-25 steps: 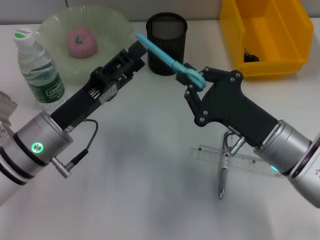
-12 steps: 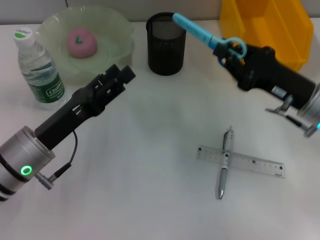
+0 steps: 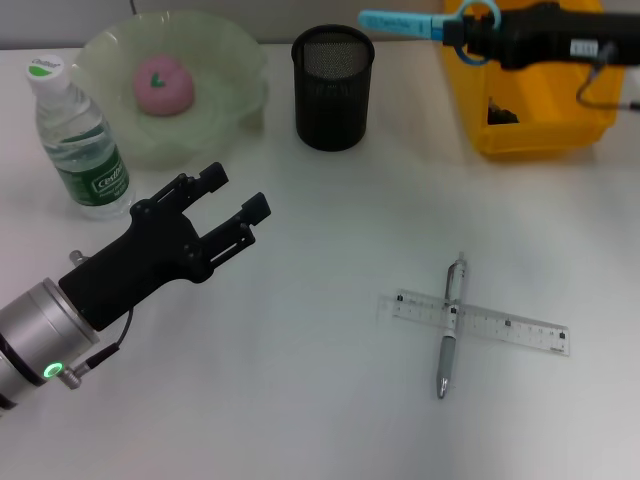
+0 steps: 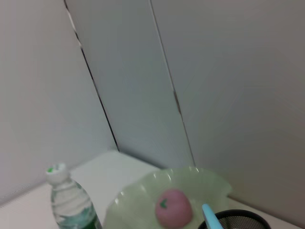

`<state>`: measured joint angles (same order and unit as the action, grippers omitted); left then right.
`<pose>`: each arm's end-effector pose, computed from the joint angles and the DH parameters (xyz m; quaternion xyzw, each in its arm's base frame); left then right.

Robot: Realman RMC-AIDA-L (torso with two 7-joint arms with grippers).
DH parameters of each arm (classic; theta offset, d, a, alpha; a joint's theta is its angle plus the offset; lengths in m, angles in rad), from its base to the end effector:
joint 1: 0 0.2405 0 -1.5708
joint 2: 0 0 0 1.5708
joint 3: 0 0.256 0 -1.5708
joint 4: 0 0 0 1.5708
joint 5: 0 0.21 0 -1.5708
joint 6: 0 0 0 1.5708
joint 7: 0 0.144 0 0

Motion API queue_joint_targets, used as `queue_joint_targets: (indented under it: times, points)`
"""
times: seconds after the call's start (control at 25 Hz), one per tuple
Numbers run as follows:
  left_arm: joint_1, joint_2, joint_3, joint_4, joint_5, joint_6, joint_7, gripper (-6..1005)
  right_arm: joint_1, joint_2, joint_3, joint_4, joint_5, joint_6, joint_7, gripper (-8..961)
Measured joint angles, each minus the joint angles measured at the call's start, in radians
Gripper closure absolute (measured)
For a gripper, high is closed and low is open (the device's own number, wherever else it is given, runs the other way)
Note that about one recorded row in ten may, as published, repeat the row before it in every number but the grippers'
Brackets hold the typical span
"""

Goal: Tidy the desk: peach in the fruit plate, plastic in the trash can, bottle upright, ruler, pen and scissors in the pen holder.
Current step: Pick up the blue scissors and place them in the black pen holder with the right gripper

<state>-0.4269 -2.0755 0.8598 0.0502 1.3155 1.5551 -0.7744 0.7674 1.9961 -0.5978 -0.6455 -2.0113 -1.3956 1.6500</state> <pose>-0.2861 0.2691 -0.0505 -0.8308 -0.2431 -0.4295 0.2574 0.2062 0.4191 0.0468 -0.9110 0.2571 0.2577 0.1941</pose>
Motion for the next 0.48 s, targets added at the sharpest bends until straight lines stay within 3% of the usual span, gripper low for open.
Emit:
queue_joint_targets:
  times: [0.12,0.24,0.36,0.48]
  points:
    - [0.006,0.001,0.0,0.009,0.002,-0.024,0.011,257,0.057,-0.048,-0.142,-0.032,-0.021,0.056,0.17,842]
    - [0.011,0.002,0.0,0.013,0.003,-0.033,0.023,257,0.136,-0.073,-0.211,-0.04,-0.121,0.095,0.314,835]
    - [0.012,0.003,-0.001,0.014,0.004,-0.04,0.035,258,0.256,-0.07,-0.219,-0.03,-0.327,0.125,0.444,829]
    - [0.011,0.003,-0.001,0.014,0.004,-0.045,0.036,258,0.311,-0.065,-0.22,-0.015,-0.399,0.14,0.482,823]
